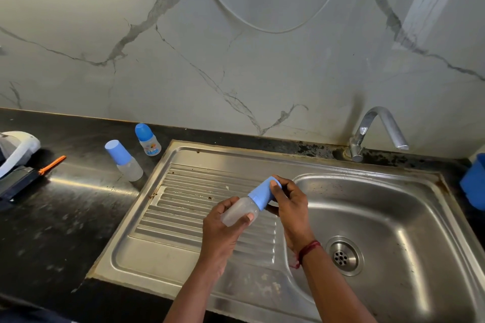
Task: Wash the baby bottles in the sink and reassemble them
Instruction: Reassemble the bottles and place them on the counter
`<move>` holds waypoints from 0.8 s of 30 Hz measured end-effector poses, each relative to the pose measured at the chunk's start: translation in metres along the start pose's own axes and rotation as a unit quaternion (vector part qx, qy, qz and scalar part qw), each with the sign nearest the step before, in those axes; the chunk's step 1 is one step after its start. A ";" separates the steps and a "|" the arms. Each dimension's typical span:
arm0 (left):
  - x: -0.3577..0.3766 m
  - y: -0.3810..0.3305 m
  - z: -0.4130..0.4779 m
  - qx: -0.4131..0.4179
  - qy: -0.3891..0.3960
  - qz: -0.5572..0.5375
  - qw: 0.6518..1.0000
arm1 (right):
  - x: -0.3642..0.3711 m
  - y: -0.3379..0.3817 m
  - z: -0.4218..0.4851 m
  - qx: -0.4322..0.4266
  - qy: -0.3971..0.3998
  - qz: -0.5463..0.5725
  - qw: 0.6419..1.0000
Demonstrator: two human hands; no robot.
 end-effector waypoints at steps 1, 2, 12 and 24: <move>-0.002 -0.002 0.003 0.002 -0.003 0.012 1.000 | 0.000 0.001 -0.001 0.009 0.015 0.014 1.000; -0.006 -0.003 0.004 0.002 -0.007 0.020 1.000 | 0.002 -0.001 -0.004 0.018 0.030 0.021 0.999; -0.052 0.005 -0.008 -0.031 -0.046 -0.039 0.998 | 0.058 -0.052 -0.045 0.169 0.225 0.018 0.959; -0.139 -0.002 0.026 -0.051 -0.104 -0.111 0.987 | 0.124 -0.061 -0.050 0.100 0.186 -0.087 0.974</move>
Point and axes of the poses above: each hand's wrist, its own z-axis towards the middle knuckle, its own x-axis out of the palm, y = z × x, the point moved 4 cm from there along z, towards the middle knuckle, and after that the axes turned 4 degrees about -z, right-handed, at the moved point
